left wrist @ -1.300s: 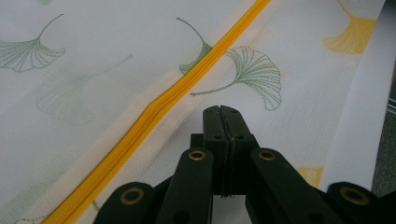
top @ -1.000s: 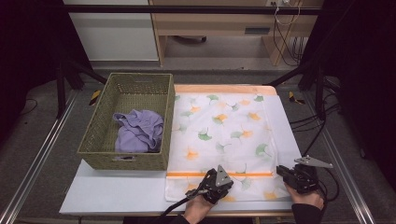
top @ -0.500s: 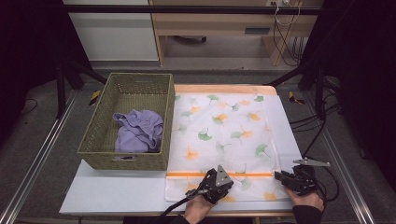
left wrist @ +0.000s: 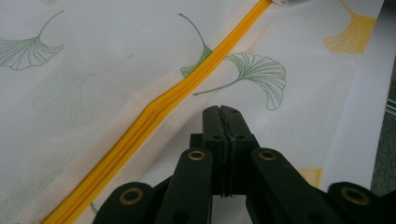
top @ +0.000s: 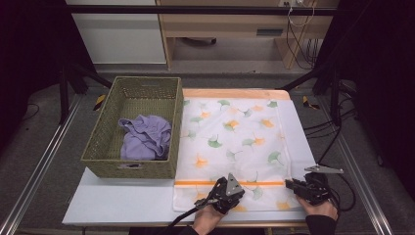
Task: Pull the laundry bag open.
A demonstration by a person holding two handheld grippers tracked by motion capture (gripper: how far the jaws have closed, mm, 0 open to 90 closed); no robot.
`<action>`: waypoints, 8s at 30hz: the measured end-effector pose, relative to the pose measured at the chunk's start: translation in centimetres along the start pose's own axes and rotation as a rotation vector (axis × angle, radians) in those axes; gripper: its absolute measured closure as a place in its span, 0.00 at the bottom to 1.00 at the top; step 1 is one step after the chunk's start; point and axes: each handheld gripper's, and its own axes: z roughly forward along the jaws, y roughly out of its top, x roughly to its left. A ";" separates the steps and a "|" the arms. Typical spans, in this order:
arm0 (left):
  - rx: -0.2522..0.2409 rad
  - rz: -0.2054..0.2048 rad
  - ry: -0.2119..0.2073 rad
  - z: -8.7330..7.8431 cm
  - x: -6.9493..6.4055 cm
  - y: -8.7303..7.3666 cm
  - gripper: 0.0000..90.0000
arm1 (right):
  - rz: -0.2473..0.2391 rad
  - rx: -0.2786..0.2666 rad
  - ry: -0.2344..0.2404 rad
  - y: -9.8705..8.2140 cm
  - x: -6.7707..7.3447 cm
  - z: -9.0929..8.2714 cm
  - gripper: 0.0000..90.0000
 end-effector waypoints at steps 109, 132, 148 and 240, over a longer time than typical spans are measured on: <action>-0.194 -0.002 -0.011 0.1 -0.7 3.8 0.91 | -0.125 -0.114 0.313 3.7 6.4 -1.2 0.93; -0.152 0.003 0.020 0.9 -1.2 4.4 0.92 | -0.129 -0.121 0.320 3.7 6.4 -1.4 0.93; -0.160 0.016 0.051 0.8 -1.4 4.5 0.96 | -0.126 -0.125 0.320 3.7 6.3 -1.5 0.94; -0.106 -0.013 0.116 1.4 -1.6 3.9 0.99 | -0.085 -0.164 0.245 3.5 5.2 -1.7 0.94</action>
